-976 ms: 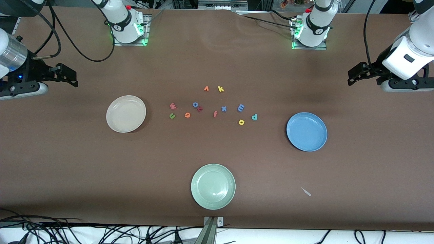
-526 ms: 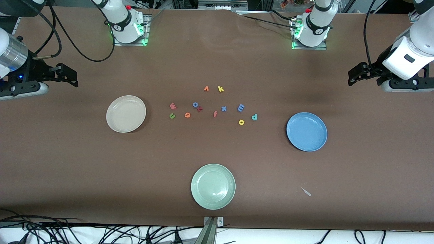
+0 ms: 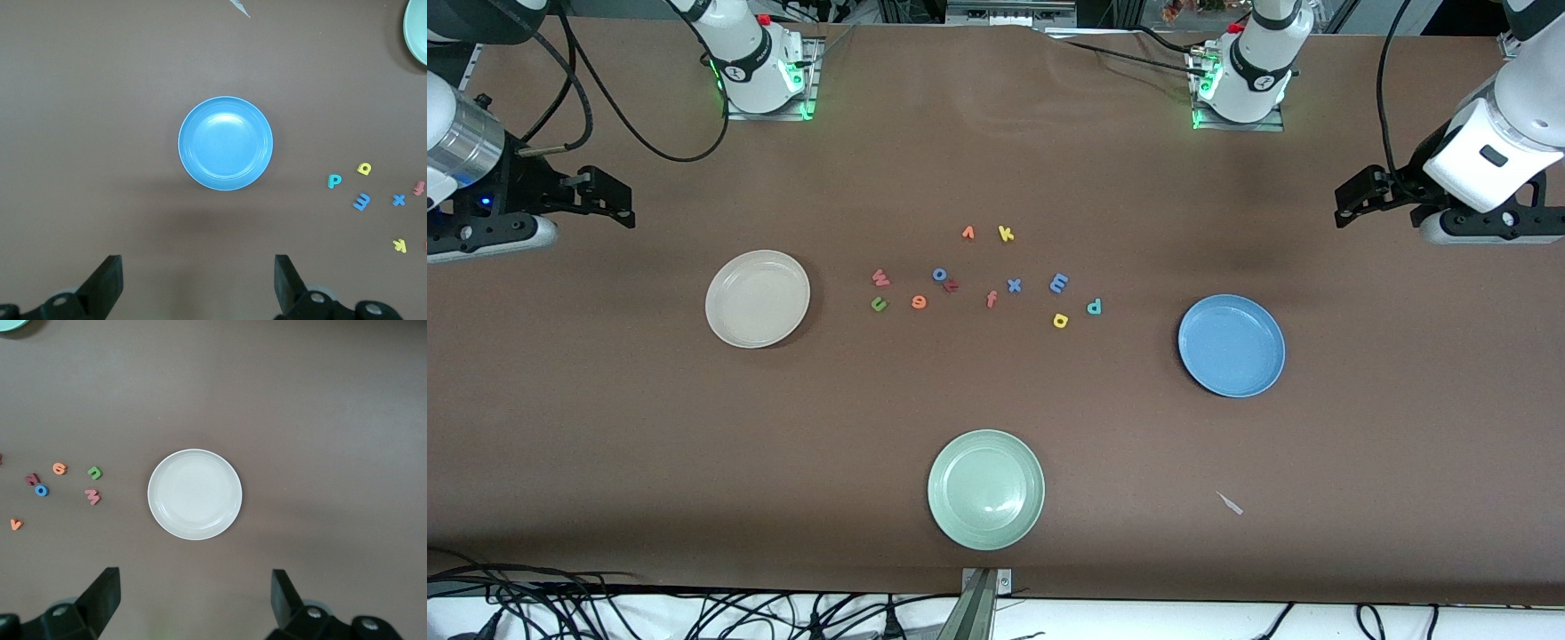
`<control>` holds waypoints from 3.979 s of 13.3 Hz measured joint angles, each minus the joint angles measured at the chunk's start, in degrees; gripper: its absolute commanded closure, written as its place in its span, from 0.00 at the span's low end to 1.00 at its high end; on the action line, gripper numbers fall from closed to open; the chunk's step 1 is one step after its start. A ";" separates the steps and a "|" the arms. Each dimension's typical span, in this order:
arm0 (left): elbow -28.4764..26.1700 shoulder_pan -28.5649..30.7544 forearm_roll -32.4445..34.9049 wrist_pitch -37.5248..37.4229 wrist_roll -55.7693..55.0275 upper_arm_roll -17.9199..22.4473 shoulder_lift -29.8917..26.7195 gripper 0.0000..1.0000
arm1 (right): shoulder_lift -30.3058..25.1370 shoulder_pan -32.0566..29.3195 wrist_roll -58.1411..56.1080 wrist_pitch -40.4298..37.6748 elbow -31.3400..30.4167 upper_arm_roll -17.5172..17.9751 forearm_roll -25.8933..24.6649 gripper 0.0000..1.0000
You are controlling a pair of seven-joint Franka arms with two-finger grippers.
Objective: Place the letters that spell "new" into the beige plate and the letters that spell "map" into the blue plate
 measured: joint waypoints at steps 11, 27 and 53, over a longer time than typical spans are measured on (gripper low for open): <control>0.66 0.09 0.00 0.78 0.00 0.15 0.94 0.00 | 0.14 0.03 0.00 0.01 0.00 0.01 0.00 0.00; 0.69 0.21 2.43 0.78 0.00 0.30 1.03 0.00 | 0.73 0.03 0.00 0.03 0.00 0.01 0.00 0.00; 0.70 0.20 1.66 0.27 3.59 0.03 1.04 0.00 | 0.76 0.01 0.00 0.02 0.00 -0.01 0.00 0.00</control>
